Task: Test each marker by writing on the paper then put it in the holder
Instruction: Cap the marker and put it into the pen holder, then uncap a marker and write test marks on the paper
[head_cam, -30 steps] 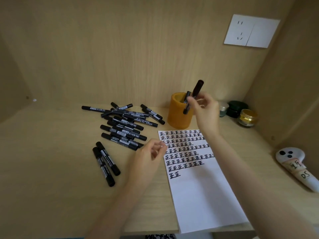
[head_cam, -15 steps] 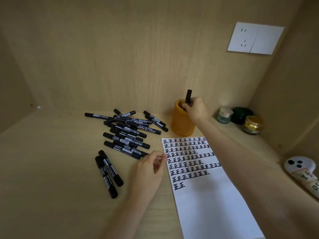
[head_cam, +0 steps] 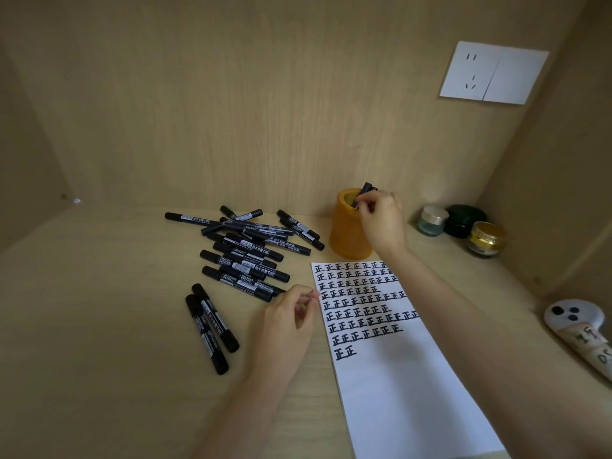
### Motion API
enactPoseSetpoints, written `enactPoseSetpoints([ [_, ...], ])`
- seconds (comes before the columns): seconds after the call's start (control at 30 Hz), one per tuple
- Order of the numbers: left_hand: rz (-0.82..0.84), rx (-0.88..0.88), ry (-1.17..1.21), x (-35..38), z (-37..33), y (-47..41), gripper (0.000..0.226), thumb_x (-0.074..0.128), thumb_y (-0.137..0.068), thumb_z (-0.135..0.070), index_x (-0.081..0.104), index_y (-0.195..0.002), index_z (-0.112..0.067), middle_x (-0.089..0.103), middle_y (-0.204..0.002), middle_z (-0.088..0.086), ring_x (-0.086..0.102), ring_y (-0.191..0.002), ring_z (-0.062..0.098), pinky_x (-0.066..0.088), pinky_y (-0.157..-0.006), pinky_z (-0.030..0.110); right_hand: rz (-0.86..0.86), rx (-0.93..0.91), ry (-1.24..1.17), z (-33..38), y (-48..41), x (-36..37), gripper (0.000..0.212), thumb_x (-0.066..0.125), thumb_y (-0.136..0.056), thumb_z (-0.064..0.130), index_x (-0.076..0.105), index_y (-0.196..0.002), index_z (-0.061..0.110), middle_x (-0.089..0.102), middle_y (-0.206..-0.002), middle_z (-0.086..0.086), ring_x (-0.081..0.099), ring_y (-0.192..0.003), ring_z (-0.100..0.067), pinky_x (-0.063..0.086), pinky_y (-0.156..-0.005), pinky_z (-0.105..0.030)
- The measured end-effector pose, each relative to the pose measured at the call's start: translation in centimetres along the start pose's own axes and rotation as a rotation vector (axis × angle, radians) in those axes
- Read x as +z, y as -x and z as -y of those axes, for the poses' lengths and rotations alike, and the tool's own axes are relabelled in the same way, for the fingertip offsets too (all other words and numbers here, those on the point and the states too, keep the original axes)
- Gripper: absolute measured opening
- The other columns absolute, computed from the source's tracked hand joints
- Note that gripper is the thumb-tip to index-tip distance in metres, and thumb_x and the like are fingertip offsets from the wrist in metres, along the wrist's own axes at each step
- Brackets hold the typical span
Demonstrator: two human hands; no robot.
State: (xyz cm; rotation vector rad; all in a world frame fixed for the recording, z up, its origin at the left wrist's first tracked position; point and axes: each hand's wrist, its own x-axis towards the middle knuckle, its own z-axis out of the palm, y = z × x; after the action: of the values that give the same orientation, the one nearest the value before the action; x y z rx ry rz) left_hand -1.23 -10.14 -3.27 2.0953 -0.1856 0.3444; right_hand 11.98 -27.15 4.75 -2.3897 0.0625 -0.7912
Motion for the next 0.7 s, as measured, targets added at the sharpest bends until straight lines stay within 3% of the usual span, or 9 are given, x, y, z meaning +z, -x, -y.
enactPoseSetpoints([
  [0.1, -0.084, -0.027, 0.017, -0.2, 0.0, 0.0, 0.011, 0.056, -0.092, -0.025, 0.062, -0.101, -0.028, 0.063, -0.094, -0.014, 0.058, -0.082, -0.001, 0.047, -0.070, 0.010, 0.006, -0.173, -0.042, 1.2, 3.6, -0.1, 0.019, 0.054, -0.093, 0.010, 0.069, -0.103, 0.009, 0.063, -0.105, -0.004, 0.047, -0.109, -0.019, 0.032, -0.090, -0.023],
  [0.3, -0.225, 0.027, 0.062, -1.0, 0.2, 0.2, 0.020, 0.053, -0.091, -0.009, 0.060, -0.101, -0.025, 0.060, -0.097, -0.012, 0.058, -0.087, 0.003, 0.049, -0.073, 0.021, 0.427, -0.175, -0.188, 2.5, 11.4, 2.5, 0.010, 0.064, -0.090, 0.023, 0.071, -0.090, 0.016, 0.063, -0.089, 0.005, 0.048, -0.083, -0.007, 0.038, -0.072, -0.024],
  [0.5, -0.258, -0.032, -0.029, -4.6, 0.7, 0.5, 0.025, 0.053, -0.090, -0.012, 0.058, -0.107, -0.030, 0.058, -0.103, -0.015, 0.055, -0.095, 0.004, 0.048, -0.084, 0.025, 0.465, -0.124, -0.262, 3.0, 14.2, 3.2, 0.008, 0.066, -0.088, 0.021, 0.071, -0.093, 0.018, 0.060, -0.090, 0.005, 0.045, -0.079, -0.004, 0.035, -0.073, -0.020],
  [0.63, -0.326, -0.065, -0.168, -7.1, 3.1, 1.4, 0.023, 0.054, -0.088, -0.009, 0.062, -0.105, -0.021, 0.058, -0.102, -0.009, 0.050, -0.103, 0.016, 0.044, -0.090, 0.037, 0.495, -0.125, -0.312, 4.1, 15.5, 2.9, 0.009, 0.066, -0.088, 0.026, 0.071, -0.093, 0.020, 0.060, -0.091, 0.007, 0.046, -0.079, 0.001, 0.038, -0.074, -0.019],
  [0.7, -0.342, -0.105, -0.235, -8.1, 4.5, 1.9, 0.023, 0.056, -0.087, -0.005, 0.063, -0.104, -0.018, 0.053, -0.104, -0.006, 0.049, -0.102, 0.020, 0.044, -0.088, 0.037, 0.521, -0.130, -0.336, 4.8, 16.2, 2.8, 0.014, 0.066, -0.087, 0.031, 0.072, -0.095, 0.020, 0.061, -0.091, 0.007, 0.047, -0.081, 0.000, 0.039, -0.075, -0.019],
])
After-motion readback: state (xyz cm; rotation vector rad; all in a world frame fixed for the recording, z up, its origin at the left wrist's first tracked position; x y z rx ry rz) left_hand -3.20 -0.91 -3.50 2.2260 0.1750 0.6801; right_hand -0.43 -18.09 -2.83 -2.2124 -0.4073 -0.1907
